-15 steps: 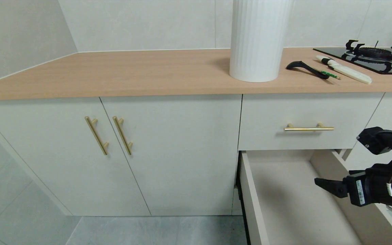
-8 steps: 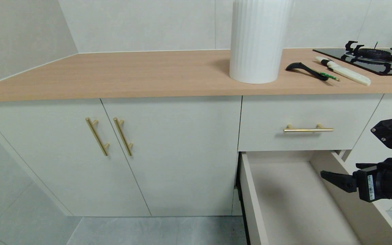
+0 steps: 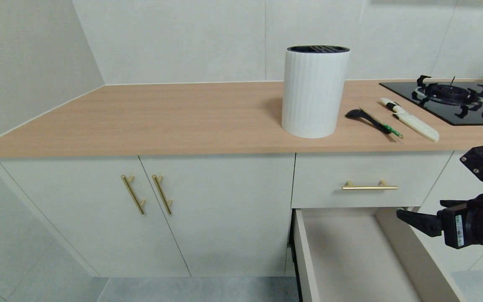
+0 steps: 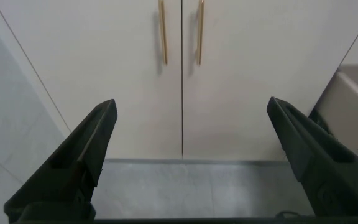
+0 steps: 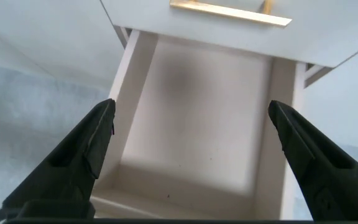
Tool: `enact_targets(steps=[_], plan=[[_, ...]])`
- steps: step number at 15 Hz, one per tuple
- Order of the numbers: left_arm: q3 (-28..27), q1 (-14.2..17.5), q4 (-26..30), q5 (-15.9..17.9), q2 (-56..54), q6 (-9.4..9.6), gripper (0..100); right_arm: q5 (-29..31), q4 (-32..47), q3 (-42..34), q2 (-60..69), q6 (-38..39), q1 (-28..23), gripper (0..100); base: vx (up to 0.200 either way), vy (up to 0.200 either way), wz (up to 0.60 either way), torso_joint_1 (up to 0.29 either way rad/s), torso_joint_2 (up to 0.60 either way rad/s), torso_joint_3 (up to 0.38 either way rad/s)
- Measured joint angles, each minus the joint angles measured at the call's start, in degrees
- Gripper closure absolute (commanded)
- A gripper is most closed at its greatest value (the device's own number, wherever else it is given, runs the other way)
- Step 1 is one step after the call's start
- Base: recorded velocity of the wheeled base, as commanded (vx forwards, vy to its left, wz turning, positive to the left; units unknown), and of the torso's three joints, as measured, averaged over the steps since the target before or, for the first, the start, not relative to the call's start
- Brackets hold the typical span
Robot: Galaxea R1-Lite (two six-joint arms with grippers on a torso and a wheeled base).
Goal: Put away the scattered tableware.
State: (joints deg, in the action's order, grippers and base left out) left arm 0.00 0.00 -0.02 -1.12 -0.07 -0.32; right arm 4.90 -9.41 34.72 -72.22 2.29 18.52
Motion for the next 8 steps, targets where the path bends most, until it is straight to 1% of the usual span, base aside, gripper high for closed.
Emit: enact_targets(steps=[7,8], plan=[[0.0,0.0,0.0,0.0,0.0,0.0,0,-0.1,0.0,-0.3,-0.1,-0.7,0.0,0,0.0,0.0,0.0,0.205,-0.48,-0.281],[0.0,0.0,0.0,0.0,0.0,-0.01,0,-0.1,0.0,-0.2,-0.2,-0.7,0.0,0,0.0,0.0,0.0,0.154,-0.35,-0.198]])
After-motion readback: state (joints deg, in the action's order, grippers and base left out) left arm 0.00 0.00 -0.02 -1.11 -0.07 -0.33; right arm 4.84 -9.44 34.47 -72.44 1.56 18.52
